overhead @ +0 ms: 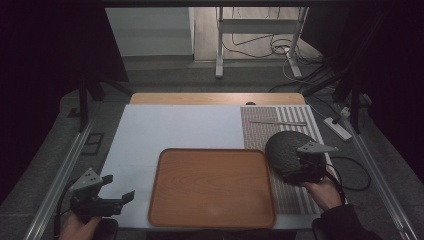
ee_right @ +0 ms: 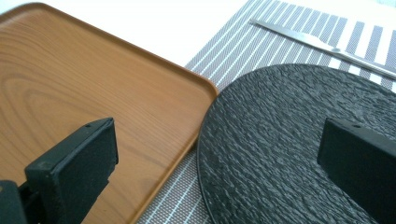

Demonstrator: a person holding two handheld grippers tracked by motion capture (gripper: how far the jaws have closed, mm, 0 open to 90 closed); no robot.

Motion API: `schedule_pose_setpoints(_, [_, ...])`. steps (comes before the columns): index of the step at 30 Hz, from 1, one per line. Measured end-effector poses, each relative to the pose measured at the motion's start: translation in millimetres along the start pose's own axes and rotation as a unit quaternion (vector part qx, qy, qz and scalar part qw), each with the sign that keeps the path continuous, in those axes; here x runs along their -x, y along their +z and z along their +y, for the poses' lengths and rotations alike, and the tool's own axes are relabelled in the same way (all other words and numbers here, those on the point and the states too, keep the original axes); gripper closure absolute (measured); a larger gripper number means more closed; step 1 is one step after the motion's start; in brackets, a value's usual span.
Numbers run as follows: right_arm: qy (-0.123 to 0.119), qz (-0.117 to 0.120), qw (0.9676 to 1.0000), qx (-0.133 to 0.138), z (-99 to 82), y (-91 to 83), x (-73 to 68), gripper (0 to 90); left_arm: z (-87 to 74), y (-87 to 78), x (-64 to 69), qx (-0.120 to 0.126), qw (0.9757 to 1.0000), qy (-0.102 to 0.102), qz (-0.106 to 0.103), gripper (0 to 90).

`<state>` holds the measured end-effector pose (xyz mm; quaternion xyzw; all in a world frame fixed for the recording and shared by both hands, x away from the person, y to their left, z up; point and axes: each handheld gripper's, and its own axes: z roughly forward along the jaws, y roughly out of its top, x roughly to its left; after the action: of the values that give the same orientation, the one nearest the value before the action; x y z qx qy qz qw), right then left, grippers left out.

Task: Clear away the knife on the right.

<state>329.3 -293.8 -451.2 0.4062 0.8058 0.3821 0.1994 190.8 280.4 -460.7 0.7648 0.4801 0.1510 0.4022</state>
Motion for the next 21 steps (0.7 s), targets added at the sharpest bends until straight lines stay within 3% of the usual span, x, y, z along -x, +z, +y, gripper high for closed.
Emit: schedule_pose_setpoints(21, [0.007,-0.028,0.9994,-0.017,19.8,25.6,20.7,0.0,0.2,0.3,-0.8,-0.002,1.0,-0.005,0.0,3.3])
